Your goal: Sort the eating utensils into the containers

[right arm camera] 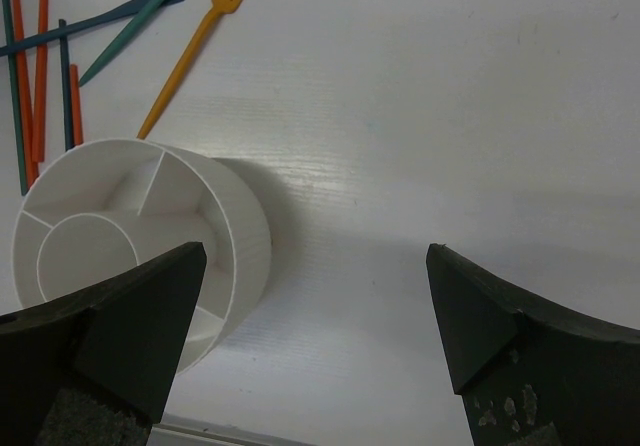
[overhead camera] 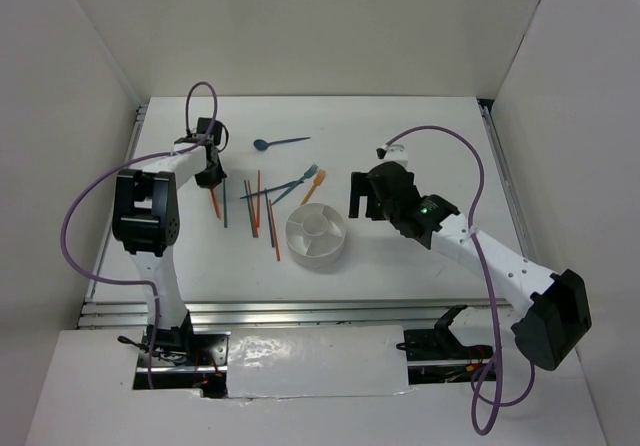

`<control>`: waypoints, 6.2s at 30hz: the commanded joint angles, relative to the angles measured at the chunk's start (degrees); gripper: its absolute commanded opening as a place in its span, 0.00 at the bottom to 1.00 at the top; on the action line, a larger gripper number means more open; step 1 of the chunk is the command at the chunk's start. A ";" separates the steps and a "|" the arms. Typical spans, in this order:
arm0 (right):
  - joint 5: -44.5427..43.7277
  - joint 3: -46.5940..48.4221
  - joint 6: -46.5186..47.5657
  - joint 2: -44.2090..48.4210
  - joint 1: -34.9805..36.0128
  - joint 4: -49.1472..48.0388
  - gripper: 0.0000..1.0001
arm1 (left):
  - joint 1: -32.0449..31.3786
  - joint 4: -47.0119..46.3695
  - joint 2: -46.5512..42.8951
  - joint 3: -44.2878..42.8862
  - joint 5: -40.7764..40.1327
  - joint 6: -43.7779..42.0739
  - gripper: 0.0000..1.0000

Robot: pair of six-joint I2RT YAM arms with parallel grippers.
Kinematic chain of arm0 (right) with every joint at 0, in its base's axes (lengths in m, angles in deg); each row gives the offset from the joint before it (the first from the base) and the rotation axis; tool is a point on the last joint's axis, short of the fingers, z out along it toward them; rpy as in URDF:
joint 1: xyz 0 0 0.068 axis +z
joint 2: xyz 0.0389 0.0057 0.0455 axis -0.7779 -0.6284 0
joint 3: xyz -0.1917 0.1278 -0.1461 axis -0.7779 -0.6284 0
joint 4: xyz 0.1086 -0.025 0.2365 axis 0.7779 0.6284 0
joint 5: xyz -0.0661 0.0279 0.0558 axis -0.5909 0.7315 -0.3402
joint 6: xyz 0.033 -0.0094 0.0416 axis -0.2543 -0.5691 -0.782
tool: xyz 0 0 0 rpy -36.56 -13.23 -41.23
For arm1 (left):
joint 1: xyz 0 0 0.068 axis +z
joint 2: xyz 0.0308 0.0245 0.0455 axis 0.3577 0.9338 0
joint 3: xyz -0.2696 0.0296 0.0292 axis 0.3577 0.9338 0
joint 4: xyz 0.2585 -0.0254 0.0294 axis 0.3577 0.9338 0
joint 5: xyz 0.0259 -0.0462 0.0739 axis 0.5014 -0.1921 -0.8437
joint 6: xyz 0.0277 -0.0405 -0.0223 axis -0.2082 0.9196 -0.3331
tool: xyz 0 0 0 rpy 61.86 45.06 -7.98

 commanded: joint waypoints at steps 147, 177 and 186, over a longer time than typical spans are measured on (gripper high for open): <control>-13.01 -13.01 -4.45 33.26 -2.38 -0.27 1.00 | -4.03 0.04 -10.74 12.06 -9.35 4.69 0.88; -9.94 -12.04 -4.54 31.59 -2.38 -2.28 1.00 | 8.18 5.23 -16.50 9.23 -0.47 -3.92 0.99; -8.44 -12.57 -3.67 32.21 -2.30 -6.33 1.00 | 15.22 4.62 -17.65 13.27 7.70 -15.53 0.96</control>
